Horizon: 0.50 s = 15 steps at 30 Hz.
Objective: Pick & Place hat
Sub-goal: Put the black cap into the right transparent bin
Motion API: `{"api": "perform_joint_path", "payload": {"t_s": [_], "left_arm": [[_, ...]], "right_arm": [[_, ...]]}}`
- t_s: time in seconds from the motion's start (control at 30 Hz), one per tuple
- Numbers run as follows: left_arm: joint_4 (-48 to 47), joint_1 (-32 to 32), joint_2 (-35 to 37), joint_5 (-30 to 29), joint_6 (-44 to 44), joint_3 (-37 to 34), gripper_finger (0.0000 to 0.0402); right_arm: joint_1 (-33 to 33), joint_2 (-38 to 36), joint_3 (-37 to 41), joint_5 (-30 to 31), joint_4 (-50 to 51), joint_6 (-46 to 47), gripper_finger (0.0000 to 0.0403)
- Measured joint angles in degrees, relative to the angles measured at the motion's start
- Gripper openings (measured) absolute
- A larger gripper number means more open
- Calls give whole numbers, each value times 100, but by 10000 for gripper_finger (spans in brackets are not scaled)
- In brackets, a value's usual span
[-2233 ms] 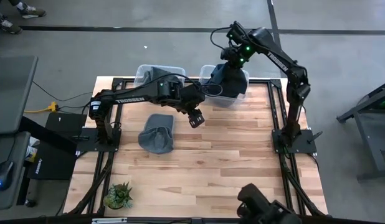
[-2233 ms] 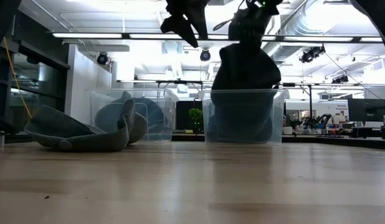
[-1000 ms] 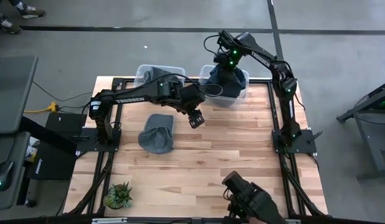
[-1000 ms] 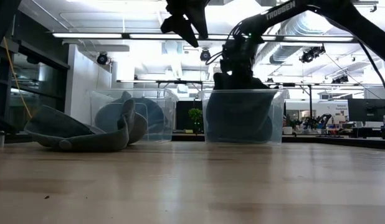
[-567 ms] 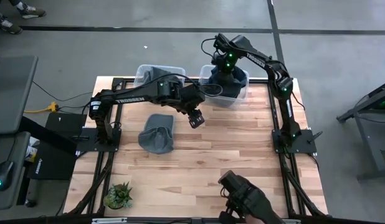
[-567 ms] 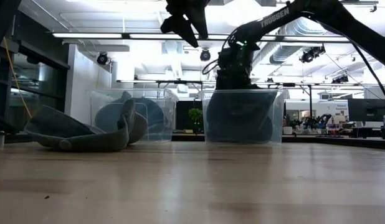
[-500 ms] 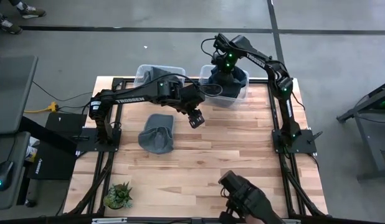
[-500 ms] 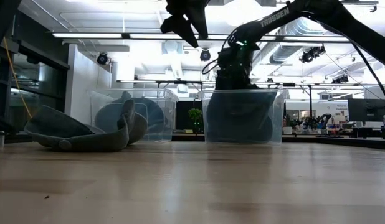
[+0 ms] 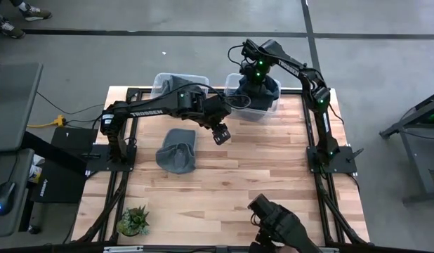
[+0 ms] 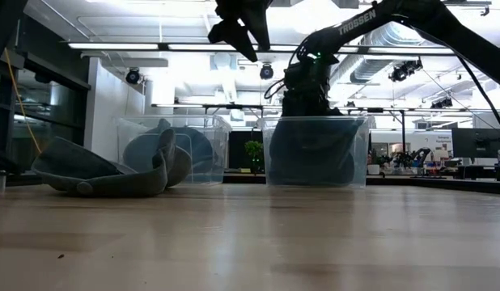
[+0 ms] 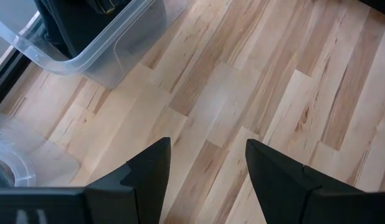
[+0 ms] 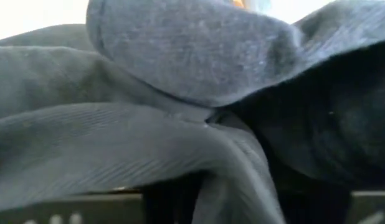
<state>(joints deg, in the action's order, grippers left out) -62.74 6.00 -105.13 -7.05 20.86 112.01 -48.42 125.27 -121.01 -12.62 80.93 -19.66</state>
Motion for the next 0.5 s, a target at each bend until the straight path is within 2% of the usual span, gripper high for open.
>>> {"api": "perform_joint_path", "payload": {"t_s": [0.23, 0.5], "left_arm": [[-2, -2, 1, 0, 2, 0, 204], [-42, 0, 1, -2, 39, 0, 204]], "right_arm": [[-4, -2, 0, 30, 186, -8, 161], [-7, -142, -2, 286, 208, -130, 169]]}}
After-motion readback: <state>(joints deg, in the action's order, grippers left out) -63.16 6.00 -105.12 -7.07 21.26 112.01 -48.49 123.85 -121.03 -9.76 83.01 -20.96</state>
